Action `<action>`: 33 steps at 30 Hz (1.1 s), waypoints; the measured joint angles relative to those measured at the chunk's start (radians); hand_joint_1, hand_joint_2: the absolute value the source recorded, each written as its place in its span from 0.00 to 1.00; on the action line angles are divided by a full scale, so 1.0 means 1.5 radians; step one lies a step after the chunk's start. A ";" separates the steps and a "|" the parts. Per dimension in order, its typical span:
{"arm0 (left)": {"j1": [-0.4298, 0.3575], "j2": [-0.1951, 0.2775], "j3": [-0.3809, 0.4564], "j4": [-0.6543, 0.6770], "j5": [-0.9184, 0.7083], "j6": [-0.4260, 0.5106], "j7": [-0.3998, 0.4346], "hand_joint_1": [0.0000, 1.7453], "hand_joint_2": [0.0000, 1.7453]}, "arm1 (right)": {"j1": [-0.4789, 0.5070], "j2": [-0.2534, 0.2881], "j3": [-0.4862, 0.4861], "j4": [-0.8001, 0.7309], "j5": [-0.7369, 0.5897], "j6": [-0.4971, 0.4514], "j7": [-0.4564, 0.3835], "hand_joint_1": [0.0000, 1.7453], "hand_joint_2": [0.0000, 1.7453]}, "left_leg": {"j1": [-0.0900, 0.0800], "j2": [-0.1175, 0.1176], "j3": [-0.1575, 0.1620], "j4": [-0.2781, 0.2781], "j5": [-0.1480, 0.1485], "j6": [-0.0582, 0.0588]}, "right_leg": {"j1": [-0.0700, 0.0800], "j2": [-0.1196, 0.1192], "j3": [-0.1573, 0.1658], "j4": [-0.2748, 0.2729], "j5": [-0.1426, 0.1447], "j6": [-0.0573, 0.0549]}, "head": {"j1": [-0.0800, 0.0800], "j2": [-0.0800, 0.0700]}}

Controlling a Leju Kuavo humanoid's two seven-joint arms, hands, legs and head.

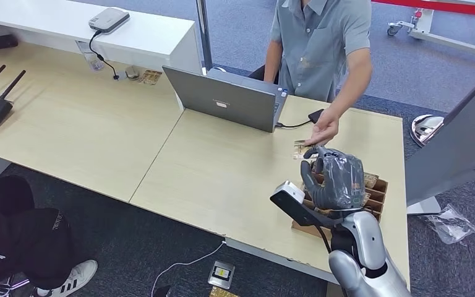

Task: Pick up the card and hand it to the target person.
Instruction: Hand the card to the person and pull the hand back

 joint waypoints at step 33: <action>-0.005 0.090 -0.071 0.016 -0.082 -0.244 -0.071 0.00 0.00 | 0.310 -0.085 -0.317 -0.267 0.042 0.030 0.099 0.00 1.00 | 0.000 -0.004 -0.002 0.001 0.000 0.000 | 0.000 -0.004 -0.001 0.000 -0.001 0.000 | 0.000 0.000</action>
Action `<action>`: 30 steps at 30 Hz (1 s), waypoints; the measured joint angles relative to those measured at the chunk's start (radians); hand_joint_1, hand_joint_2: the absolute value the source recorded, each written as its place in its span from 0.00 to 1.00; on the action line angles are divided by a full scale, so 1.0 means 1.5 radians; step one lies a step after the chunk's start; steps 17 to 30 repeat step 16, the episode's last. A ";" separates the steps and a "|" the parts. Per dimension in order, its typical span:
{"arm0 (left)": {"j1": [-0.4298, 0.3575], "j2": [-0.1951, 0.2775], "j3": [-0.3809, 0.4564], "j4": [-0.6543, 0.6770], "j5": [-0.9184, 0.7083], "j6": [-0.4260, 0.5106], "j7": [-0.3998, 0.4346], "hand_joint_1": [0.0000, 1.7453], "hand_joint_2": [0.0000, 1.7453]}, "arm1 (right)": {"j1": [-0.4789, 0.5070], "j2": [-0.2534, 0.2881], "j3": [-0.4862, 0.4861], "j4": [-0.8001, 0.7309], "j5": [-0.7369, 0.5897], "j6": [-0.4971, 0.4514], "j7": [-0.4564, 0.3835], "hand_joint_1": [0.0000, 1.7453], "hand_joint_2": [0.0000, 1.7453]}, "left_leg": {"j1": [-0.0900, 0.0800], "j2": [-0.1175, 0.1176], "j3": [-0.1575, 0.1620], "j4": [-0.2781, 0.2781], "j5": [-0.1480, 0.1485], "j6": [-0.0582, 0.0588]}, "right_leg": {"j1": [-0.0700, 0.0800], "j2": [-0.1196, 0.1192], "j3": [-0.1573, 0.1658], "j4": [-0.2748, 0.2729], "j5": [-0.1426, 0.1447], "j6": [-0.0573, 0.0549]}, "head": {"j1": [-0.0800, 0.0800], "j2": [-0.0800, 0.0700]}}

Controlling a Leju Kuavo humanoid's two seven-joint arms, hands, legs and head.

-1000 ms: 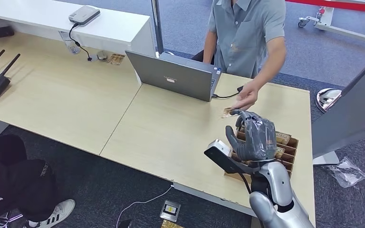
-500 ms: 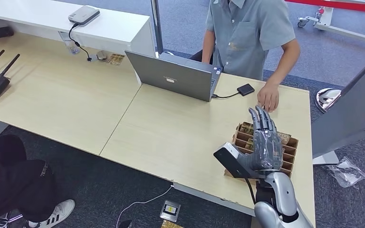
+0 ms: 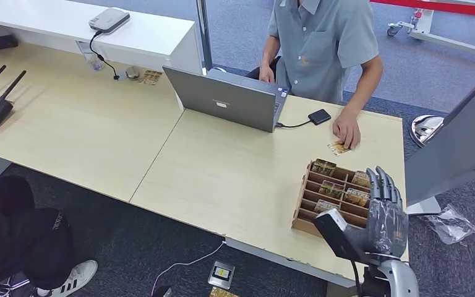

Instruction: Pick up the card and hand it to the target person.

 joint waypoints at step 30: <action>-0.001 0.010 -0.011 0.003 -0.022 -0.020 -0.016 0.00 0.00 | 0.008 0.013 -0.035 0.000 0.005 0.003 -0.016 0.00 1.00 | 0.000 0.002 0.001 -0.001 0.000 0.000 | 0.000 0.002 0.001 -0.001 0.000 0.000 | 0.000 0.000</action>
